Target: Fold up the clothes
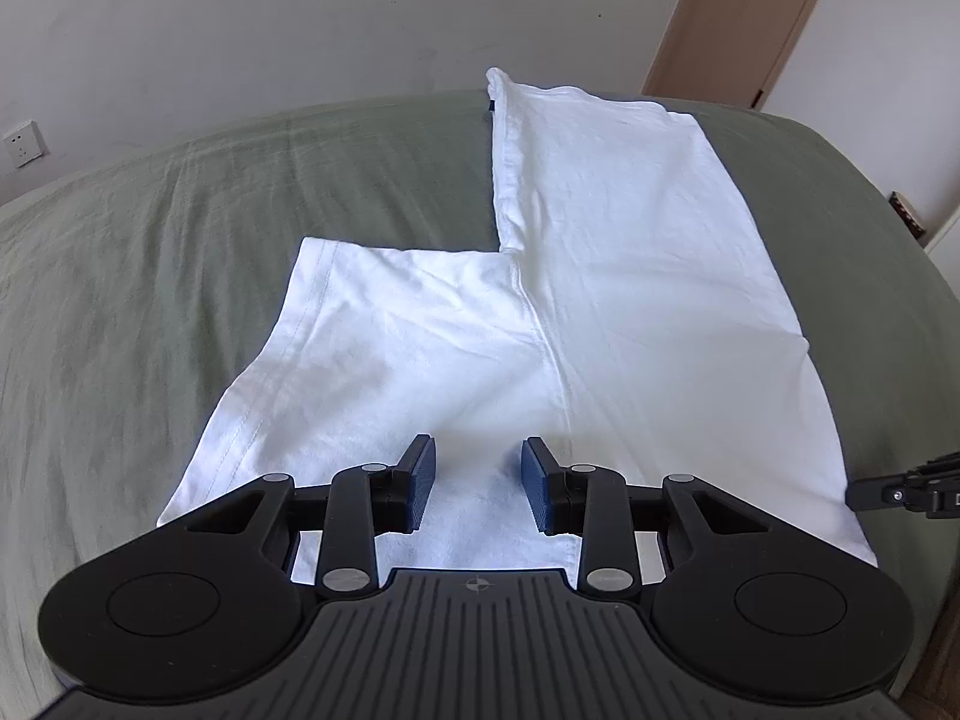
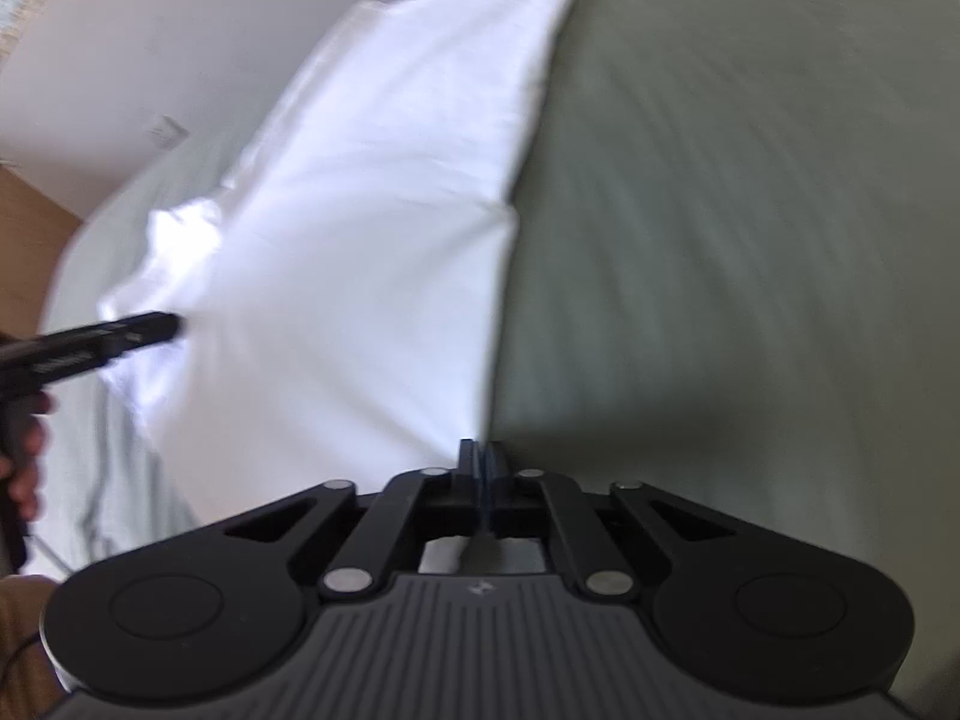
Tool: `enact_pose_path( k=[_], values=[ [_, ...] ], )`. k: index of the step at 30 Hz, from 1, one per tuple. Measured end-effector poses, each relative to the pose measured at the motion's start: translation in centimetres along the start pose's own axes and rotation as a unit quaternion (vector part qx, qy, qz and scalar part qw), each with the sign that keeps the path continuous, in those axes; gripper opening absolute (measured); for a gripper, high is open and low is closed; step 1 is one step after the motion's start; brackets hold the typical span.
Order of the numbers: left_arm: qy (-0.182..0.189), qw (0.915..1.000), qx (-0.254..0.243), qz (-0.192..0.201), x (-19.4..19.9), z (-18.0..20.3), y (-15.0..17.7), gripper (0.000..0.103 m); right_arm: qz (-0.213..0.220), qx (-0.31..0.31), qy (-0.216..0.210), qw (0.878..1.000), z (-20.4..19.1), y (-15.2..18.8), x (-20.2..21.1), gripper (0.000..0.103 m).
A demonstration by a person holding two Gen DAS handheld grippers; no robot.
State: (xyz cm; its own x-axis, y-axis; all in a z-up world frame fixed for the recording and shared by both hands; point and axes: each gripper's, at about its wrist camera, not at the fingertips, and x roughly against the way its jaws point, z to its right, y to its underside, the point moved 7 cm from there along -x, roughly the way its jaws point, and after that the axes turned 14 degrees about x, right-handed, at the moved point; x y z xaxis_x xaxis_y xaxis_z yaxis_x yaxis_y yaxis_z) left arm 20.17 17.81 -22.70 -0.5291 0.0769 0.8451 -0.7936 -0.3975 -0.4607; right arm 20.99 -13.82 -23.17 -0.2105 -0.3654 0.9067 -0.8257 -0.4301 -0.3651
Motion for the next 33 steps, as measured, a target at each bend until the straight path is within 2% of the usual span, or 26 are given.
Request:
enact_pose_path(
  k=[3,5,8,9,11,15,18,22,25,27,30,33],
  values=[
    [-0.002,0.9998,0.021,0.008,1.2,-0.6,0.1,0.031,0.031,0.011,0.005,0.999,-0.5,-0.6,1.6,0.007],
    [-0.006,0.9991,0.038,0.019,2.3,-1.3,0.1,0.031,0.054,0.026,0.009,0.998,-0.9,-1.3,3.0,0.030],
    [-0.011,0.9940,0.099,0.045,4.6,-3.7,0.2,0.034,0.098,0.063,0.013,0.993,-2.7,-3.2,5.6,0.046],
    [-0.012,0.9910,0.122,0.053,5.3,-4.5,0.2,0.040,0.111,0.076,0.009,0.991,-3.6,-4.0,6.2,0.048],
    [-0.008,0.9847,0.164,0.058,6.1,-5.7,0.4,0.045,0.130,0.098,-0.004,0.987,-5.4,-5.3,7.2,0.056],
    [-0.008,0.9721,0.227,0.057,6.5,-7.7,0.5,0.045,0.141,0.115,-0.026,0.983,-8.3,-7.4,6.9,0.059],
    [-0.007,0.9594,0.278,0.045,6.0,-8.7,1.1,0.045,0.135,0.134,-0.050,0.980,-10.1,-8.6,6.3,0.059],
    [-0.027,0.9493,0.311,0.040,5.2,-9.3,2.3,0.045,0.113,0.200,-0.076,0.970,-13.3,-12.3,5.0,0.059],
    [-0.037,0.9436,0.326,0.041,4.8,-9.5,3.1,0.045,0.087,0.257,-0.120,0.955,-15.6,-14.8,3.6,0.059],
    [-0.041,0.9438,0.325,0.048,4.8,-9.4,3.1,0.045,0.077,0.314,-0.135,0.937,-17.4,-16.7,2.7,0.059],
    [-0.057,0.9430,0.322,0.063,4.9,-9.5,2.8,0.045,0.079,0.368,-0.127,0.918,-18.8,-18.1,2.0,0.059],
    [-0.054,0.9370,0.339,0.064,4.8,-9.7,2.9,0.045,0.078,0.428,-0.114,0.893,-20.5,-19.2,0.9,0.059]
  ],
)
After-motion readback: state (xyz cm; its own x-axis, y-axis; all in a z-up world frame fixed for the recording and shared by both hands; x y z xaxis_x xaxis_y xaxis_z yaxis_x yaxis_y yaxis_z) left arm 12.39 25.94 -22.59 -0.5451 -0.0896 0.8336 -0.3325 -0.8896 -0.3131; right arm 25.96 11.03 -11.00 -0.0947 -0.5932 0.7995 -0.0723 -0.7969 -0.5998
